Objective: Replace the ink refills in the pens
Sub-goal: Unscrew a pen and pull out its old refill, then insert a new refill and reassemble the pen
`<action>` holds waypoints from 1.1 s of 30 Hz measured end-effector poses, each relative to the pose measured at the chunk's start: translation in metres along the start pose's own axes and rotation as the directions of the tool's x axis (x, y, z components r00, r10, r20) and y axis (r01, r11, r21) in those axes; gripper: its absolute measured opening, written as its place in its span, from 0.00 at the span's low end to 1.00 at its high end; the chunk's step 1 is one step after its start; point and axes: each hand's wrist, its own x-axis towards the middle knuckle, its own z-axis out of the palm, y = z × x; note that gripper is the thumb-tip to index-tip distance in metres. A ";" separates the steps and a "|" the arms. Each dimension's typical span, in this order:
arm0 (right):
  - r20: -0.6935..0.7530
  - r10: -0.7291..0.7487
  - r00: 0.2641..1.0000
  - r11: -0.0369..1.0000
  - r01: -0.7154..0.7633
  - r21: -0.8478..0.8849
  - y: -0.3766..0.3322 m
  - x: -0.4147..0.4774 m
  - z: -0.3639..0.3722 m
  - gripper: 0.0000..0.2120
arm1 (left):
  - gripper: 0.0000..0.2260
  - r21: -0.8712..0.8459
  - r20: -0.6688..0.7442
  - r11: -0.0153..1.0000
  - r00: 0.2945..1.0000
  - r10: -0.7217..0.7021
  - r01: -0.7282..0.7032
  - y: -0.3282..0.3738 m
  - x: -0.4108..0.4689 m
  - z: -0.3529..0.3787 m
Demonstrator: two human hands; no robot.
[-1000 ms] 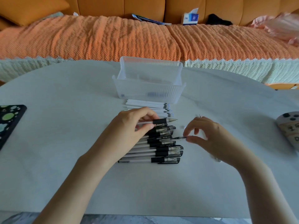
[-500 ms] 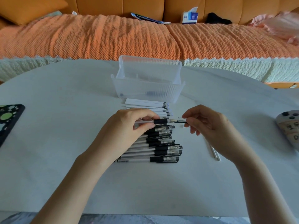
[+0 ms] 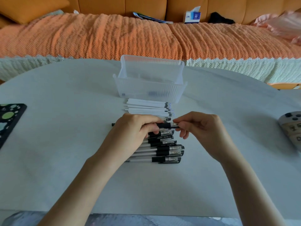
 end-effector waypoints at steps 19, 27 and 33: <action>-0.080 -0.028 0.996 0.960 0.004 -0.281 0.001 -0.001 0.007 0.06 | 0.09 0.170 -0.158 0.985 0.985 0.063 -0.036 0.001 0.065 -0.038; -0.019 -0.035 0.999 0.939 0.026 -0.343 0.004 0.000 0.010 0.05 | 0.07 0.240 0.069 0.971 0.997 -0.023 0.006 -0.011 0.147 -0.041; 0.036 -0.023 0.999 0.909 0.035 -0.416 0.007 -0.002 0.009 0.05 | 0.09 0.254 0.142 0.964 0.983 -0.116 0.077 -0.018 0.155 -0.038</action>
